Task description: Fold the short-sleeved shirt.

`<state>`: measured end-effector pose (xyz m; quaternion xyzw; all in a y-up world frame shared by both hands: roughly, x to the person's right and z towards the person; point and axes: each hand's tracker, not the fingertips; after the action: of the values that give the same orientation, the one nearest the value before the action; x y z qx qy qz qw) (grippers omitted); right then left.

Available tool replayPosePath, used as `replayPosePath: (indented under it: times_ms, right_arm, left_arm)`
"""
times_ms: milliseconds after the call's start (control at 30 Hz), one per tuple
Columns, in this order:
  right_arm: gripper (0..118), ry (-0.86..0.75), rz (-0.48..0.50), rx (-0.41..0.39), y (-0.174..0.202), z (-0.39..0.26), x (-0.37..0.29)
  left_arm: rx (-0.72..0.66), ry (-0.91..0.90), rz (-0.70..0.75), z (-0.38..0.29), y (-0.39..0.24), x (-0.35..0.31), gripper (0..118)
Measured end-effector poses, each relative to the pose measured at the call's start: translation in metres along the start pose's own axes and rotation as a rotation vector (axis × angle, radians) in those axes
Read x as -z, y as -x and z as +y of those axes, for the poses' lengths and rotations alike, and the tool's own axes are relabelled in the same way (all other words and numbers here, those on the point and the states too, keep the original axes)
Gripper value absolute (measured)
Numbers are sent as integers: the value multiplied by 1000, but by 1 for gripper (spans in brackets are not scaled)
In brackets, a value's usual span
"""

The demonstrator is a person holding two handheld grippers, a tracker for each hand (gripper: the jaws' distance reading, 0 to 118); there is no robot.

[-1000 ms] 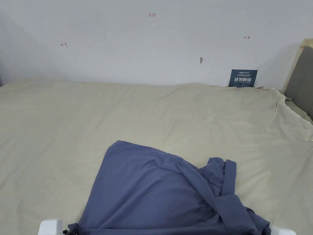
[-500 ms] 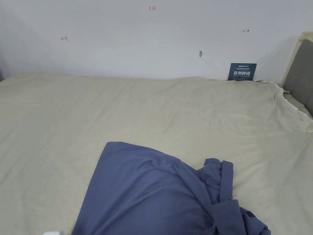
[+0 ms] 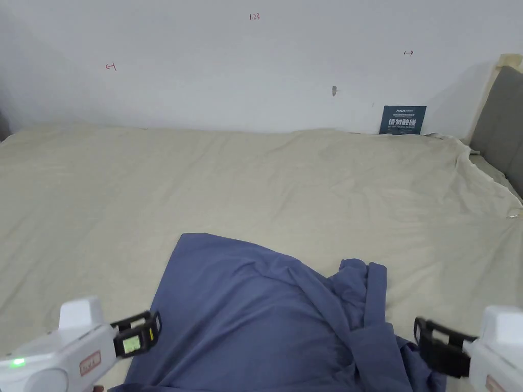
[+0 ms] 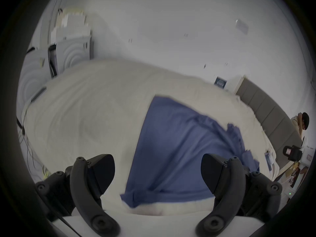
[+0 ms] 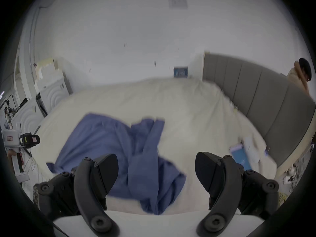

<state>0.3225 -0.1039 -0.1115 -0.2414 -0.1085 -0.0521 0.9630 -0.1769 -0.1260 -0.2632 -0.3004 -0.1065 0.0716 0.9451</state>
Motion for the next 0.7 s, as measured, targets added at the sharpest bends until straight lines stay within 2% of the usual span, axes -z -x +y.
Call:
replayPosePath:
  times_ms: [133, 267, 300, 400, 467, 500, 567, 600, 700]
  right_arm:
    - [94, -127, -49, -17, 2, 33, -21]
    - [90, -189, -93, -25, 7, 45, -30]
    - [85, -195, -96, -27, 9, 45, -31]
    - [80, -214, -111, -26, 11, 43, -31]
    - [62, -222, -124, -29, 14, 40, -32]
    - [41, -230, -128, -30, 16, 38, -32]
    - [1, -234, -123, -37, 18, 35, -30]
    - [0, -236, -125, -42, 19, 33, -30]
    - [0, -230, -113, -47, 21, 32, -27]
  left_arm:
    - [34, -141, 4, 32, -20, -17, 106]
    - [52, -239, 40, 44, -37, -24, 105]
    - [71, -256, 49, 44, -40, -25, 101]
    - [104, -274, 51, 40, -48, -23, 91]
    - [111, -289, 29, 35, -50, -24, 66]
    - [104, -296, 9, 33, -51, -24, 42]
    - [81, -315, -69, 28, -50, -25, 3]
    - [68, -305, -66, 26, -48, -25, 0]
    - [73, -299, -44, 25, -48, -25, 0]
